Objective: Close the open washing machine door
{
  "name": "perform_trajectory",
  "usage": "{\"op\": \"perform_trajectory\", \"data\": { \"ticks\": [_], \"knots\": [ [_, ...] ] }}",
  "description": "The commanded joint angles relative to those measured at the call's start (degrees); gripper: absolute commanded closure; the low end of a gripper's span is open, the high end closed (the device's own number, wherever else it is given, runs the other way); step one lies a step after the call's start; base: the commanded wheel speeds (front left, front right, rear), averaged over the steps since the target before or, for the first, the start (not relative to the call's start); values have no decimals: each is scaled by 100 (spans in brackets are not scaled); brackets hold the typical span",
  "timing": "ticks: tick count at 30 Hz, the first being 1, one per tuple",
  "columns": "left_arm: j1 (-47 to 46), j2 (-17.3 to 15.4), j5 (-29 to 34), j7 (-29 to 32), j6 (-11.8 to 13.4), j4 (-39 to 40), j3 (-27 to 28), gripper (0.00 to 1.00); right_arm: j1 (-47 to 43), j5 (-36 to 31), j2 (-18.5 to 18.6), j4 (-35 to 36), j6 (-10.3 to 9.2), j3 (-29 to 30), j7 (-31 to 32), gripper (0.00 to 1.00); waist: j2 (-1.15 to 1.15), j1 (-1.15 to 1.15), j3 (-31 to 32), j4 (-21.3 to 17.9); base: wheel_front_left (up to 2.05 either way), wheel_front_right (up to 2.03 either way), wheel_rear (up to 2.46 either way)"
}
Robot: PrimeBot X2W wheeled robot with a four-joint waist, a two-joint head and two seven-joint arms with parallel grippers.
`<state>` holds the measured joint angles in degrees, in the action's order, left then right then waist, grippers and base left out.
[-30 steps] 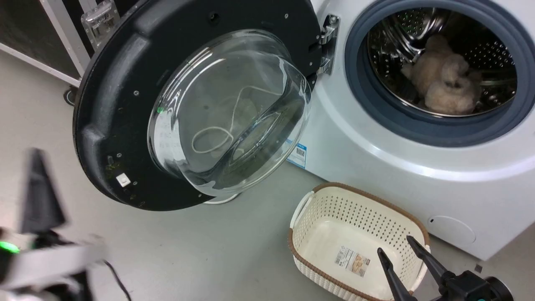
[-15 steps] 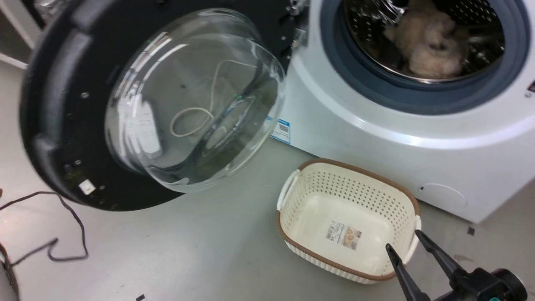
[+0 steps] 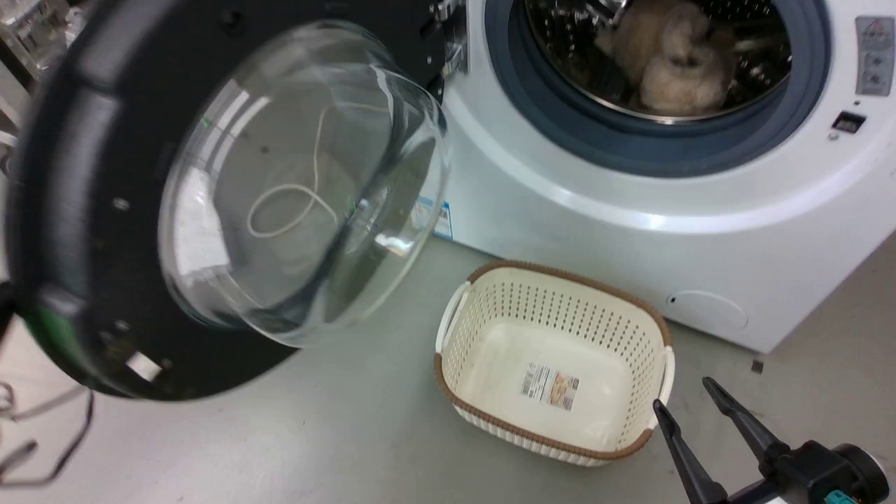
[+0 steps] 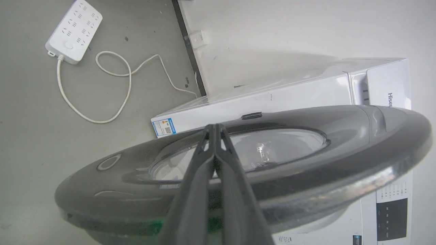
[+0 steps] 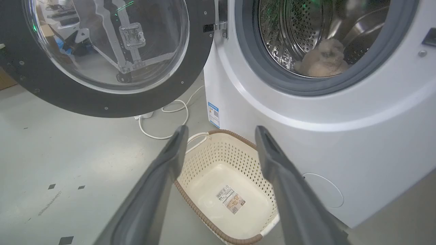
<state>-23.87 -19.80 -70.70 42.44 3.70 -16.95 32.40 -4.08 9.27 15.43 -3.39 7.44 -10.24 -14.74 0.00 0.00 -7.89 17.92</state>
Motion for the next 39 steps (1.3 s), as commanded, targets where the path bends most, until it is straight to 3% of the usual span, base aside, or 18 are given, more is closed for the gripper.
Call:
{"op": "perform_trajectory", "data": {
  "ticks": [1,6,15,21,30,39],
  "knots": [
    [112,94,-41,66,-43,35,-38,100,49,38,-38,-14,5,17,-26,0,0,0,72,3,0,0,0],
    [701,422,-297,525,-106,651,-128,100,27,-27,-218,-120,5,128,-26,0,0,0,344,26,0,0,0],
    [1734,1426,-691,865,-213,1520,-481,100,-28,-203,-541,-254,5,410,-26,0,0,0,788,-148,0,0,0],
    [2341,1674,-1159,751,-350,1767,-969,100,-42,-268,-581,-279,5,515,-26,0,0,0,826,-522,0,0,0],
    [2930,1691,-2282,-662,-590,1890,-2971,100,81,-176,-431,-285,5,480,-26,0,0,0,519,-1400,0,0,0],
    [2112,1692,-2920,-2137,-958,1364,-4373,100,352,13,-227,-234,5,449,-26,0,0,0,-53,-2513,0,0,0]
  ]
}}
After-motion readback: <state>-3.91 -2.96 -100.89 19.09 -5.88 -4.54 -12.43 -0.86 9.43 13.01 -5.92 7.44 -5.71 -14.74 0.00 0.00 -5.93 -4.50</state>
